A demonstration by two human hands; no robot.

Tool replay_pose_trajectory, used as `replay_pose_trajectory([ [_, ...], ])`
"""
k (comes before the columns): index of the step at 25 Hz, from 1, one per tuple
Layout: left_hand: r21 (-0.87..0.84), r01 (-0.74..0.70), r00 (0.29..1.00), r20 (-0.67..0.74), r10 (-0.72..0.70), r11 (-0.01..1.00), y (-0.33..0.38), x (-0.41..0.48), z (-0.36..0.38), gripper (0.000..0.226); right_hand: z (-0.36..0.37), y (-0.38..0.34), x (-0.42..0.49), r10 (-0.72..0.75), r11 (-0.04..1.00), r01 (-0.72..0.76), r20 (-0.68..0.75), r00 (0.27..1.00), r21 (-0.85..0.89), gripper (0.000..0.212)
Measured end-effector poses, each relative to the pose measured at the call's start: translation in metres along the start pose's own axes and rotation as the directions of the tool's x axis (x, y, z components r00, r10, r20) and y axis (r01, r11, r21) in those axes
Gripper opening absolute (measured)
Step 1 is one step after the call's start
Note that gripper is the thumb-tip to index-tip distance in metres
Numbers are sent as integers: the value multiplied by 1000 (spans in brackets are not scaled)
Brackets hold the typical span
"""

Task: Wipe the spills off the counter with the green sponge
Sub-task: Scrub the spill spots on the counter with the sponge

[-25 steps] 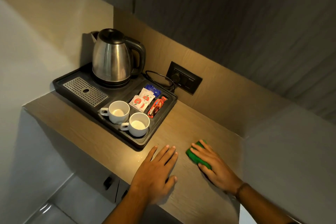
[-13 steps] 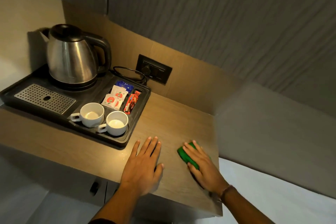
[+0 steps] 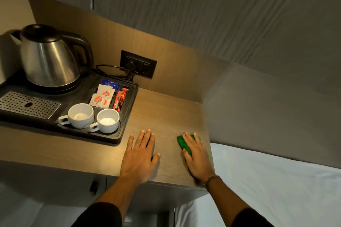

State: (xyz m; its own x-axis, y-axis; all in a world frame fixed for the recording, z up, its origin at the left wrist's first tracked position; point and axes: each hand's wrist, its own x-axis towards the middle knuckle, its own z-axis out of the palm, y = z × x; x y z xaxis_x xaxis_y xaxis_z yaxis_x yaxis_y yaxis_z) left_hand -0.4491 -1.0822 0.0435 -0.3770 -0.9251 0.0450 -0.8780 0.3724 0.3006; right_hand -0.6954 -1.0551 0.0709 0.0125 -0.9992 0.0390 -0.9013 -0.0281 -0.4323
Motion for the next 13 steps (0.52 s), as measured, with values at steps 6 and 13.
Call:
replay_pose_trajectory([
  [6,-27,55,998,-6,-56,998,1,-37,-11,70,-5,4,-32,-161,986,166,169,972,-14,71],
  [13,40,280,959,-58,-278,959,7,-203,-21,79,-5,-47,-75,-226,969,227,19,974,-95,65],
])
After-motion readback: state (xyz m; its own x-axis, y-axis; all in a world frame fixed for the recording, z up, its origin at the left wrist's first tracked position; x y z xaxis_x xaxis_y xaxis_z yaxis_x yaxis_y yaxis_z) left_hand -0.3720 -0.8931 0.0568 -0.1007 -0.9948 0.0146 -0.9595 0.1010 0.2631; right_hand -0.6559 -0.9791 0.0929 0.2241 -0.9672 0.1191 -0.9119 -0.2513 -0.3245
